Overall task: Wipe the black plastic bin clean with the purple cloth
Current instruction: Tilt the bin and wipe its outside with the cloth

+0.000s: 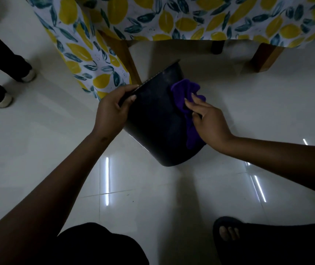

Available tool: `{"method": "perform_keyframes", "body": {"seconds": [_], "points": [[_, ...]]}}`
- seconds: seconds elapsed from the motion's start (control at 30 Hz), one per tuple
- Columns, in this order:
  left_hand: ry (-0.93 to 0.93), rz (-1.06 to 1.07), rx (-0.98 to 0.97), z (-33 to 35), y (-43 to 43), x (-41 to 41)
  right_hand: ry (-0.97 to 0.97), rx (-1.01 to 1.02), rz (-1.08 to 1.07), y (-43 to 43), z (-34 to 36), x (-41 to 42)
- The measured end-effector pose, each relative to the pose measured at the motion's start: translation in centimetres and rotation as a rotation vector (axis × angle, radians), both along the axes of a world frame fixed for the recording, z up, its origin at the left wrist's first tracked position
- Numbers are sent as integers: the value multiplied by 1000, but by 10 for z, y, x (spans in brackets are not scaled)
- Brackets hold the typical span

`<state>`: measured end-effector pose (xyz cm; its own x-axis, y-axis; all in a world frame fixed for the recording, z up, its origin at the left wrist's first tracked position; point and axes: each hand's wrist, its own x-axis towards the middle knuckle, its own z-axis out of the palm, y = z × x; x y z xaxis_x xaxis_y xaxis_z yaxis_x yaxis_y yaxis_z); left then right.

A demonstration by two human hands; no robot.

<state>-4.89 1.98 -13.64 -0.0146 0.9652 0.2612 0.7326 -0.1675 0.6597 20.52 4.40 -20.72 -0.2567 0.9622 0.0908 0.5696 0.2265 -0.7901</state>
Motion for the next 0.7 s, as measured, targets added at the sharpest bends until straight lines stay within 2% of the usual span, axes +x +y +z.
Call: {"method": "perform_keyframes", "body": {"seconds": [0.2, 0.37, 0.43, 0.53, 0.63, 0.7], "points": [[15, 1, -128, 5, 7, 5, -9, 56, 75, -3, -1, -15], [-108, 230, -109, -1, 5, -1, -54, 119, 121, -9, 0, -28], [-201, 221, -119, -5, 1, -8, -42, 127, 123, -7, 2, -31], [-274, 160, -159, -11, -5, -10, -17, 55, 20, 12, 3, -27], [-298, 126, -194, -15, -6, -4, 28, -150, -115, 39, -2, -13], [-298, 125, -207, -16, -3, -4, 22, -206, -127, 45, -8, -5]]}}
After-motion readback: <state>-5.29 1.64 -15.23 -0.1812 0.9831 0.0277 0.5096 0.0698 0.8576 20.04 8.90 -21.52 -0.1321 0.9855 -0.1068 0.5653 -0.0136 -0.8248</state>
